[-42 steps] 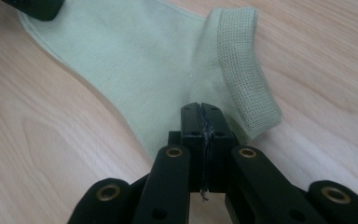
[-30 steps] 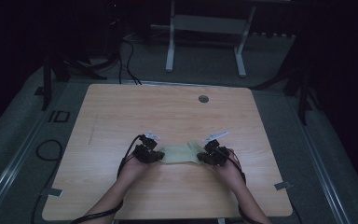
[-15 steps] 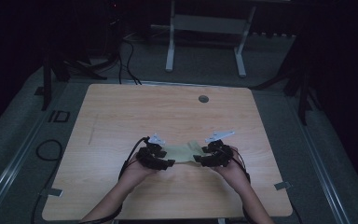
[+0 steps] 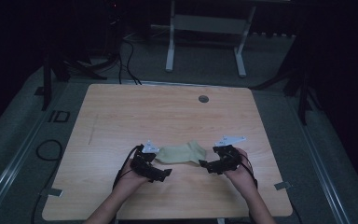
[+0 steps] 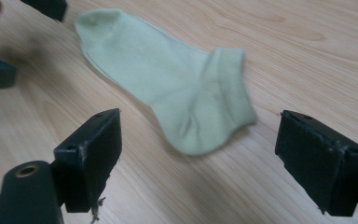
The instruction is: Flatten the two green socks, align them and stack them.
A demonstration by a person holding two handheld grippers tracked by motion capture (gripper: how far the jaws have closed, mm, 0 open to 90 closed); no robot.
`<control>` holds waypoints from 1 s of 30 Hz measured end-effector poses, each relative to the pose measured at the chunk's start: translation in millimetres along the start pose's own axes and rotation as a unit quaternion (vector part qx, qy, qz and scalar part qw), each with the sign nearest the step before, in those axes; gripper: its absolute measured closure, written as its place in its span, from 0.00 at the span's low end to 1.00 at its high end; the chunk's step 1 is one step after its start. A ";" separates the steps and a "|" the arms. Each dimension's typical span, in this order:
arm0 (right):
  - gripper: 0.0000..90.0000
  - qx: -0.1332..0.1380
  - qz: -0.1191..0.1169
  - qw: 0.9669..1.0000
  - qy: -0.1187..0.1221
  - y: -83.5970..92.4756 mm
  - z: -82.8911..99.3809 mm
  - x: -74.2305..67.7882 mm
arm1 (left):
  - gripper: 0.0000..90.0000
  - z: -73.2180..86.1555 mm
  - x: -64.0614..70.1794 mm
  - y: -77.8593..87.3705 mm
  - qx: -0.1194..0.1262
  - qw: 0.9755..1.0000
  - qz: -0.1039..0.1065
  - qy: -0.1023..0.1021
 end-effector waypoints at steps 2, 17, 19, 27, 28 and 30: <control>0.16 -0.003 0.003 1.000 0.006 2.4 3.7 1.9 | 0.02 3.8 -3.3 3.0 -0.001 1.000 -0.011 -0.009; 0.15 0.009 0.052 0.999 0.000 26.9 35.3 37.9 | 0.02 25.9 -25.0 35.7 0.033 0.999 -0.018 0.006; 0.14 0.018 0.061 0.998 -0.005 32.4 37.4 43.5 | 0.02 29.2 -29.1 41.6 0.040 0.999 -0.023 0.003; 0.14 0.032 0.082 0.996 -0.020 50.3 47.7 61.2 | 0.02 43.2 -48.9 63.5 0.057 0.997 -0.046 0.026; 0.14 0.032 0.086 0.995 -0.025 53.3 50.1 64.4 | 0.02 44.8 -50.8 65.6 0.059 0.997 -0.049 0.029; 0.14 0.036 0.094 0.995 -0.027 57.8 53.1 68.3 | 0.02 50.3 -58.0 75.0 0.063 0.996 -0.058 0.035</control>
Point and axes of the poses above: each handheld gripper's, and its own axes: y roughly backward along the jaws, z roughly out of its underside, x roughly to its right, the point moved 10 cm from there along -y, roughly forward along the jaws, and after that the axes turned 11 degrees about x, right-handed, at the moved point
